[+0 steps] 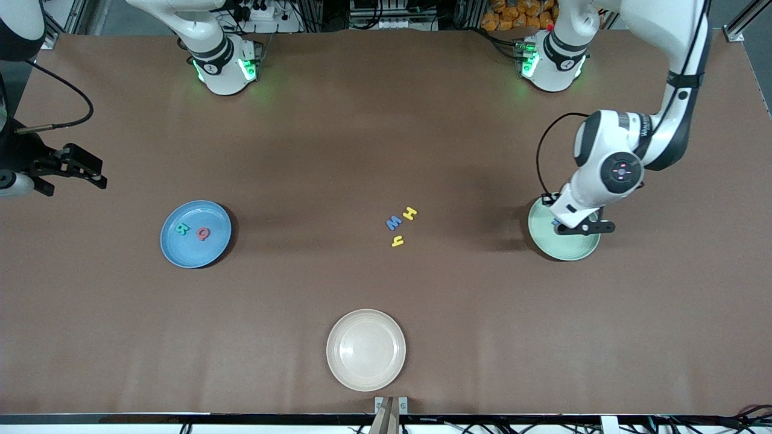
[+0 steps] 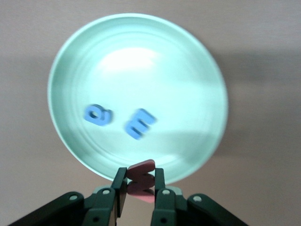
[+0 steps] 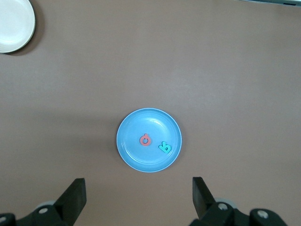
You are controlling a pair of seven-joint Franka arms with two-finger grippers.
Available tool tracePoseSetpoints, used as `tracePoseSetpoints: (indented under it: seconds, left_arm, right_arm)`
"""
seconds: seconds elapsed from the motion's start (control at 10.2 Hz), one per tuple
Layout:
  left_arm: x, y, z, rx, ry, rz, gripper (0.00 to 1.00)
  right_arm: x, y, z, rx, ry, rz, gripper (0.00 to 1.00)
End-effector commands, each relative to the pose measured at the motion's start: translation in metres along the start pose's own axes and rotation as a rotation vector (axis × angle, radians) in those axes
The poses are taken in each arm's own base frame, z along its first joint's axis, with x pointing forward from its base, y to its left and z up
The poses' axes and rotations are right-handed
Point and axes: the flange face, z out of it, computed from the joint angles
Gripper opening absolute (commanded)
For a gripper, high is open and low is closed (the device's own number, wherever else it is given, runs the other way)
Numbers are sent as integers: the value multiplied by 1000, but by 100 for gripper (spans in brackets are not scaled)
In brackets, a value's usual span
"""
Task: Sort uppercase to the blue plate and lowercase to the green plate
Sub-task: 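Carry the pink m to the green plate and open the left gripper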
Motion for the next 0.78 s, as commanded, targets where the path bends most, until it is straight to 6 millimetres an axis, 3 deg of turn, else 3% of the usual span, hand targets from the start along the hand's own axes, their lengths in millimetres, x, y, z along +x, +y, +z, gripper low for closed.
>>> tracePoseSetpoints:
  seconds: [0.0, 0.2, 0.29, 0.39, 0.49, 0.59, 0.69]
  left_arm:
    - [-3, -12, 4, 0, 46, 44, 11]
    - [2, -11, 10, -4, 74, 41, 11]
    - [4, -9, 23, -3, 93, 43, 13]
    - [5, -8, 28, -5, 108, 45, 27]
    - [6, -14, 29, -6, 108, 38, 49]
    - [6, -18, 30, -7, 105, 32, 61]
    - [6, -22, 29, -8, 106, 24, 66]
  right_arm:
    - [1, -4, -3, 18, -1, 6, 100]
    - [2, -4, -1, 18, -4, 5, 100]
    - [2, -5, 1, 20, -7, 5, 100]
    - [3, -4, 3, 19, -10, 5, 100]
    - [4, -6, 4, 21, -12, 2, 100]
    - [4, -7, 4, 21, -13, 1, 100]
    - [4, -8, 4, 22, -13, 1, 100]
